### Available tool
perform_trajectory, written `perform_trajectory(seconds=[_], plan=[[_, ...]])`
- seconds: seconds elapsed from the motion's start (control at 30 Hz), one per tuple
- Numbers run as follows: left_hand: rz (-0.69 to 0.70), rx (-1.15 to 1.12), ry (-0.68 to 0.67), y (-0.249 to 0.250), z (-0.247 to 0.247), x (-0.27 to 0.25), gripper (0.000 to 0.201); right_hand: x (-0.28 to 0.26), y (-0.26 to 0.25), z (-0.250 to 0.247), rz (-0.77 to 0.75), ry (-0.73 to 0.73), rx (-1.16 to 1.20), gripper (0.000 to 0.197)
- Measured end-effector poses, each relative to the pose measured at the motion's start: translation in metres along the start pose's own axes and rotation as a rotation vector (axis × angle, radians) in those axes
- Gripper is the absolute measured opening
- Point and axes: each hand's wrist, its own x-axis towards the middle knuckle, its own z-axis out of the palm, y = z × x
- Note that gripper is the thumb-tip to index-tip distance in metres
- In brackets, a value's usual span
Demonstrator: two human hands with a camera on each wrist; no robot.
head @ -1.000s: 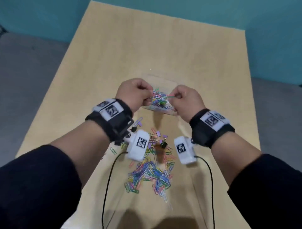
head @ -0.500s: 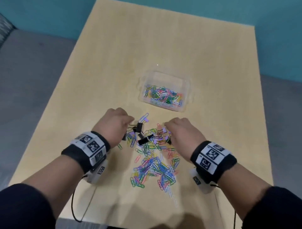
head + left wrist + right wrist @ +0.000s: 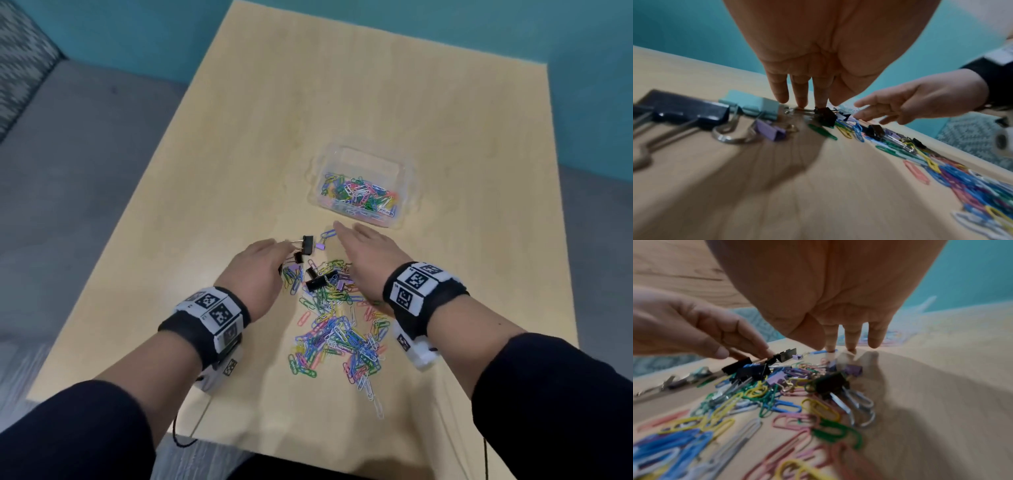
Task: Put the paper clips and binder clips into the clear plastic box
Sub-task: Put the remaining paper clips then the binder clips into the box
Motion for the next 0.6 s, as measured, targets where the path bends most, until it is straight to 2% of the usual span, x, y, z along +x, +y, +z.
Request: perform_trajectory(seconds=[0.13, 0.33, 0.43, 0.6], plan=[[-0.048, -0.043, 0.009, -0.005, -0.003, -0.001, 0.057, -0.011, 0.012, 0.010, 0.090, 0.059, 0.132, 0.069], [0.017, 0.004, 0.008, -0.018, 0.001, 0.000, 0.057, -0.022, 0.026, 0.022, 0.073, 0.085, 0.081, 0.059], [0.025, 0.032, 0.049, -0.016, 0.004, -0.008, 0.054, -0.025, 0.026, 0.024, 0.058, 0.076, 0.034, 0.055], [0.088, 0.138, 0.040, 0.008, 0.009, -0.021, 0.048, -0.028, 0.030, 0.025, 0.154, 0.077, 0.006, 0.050]])
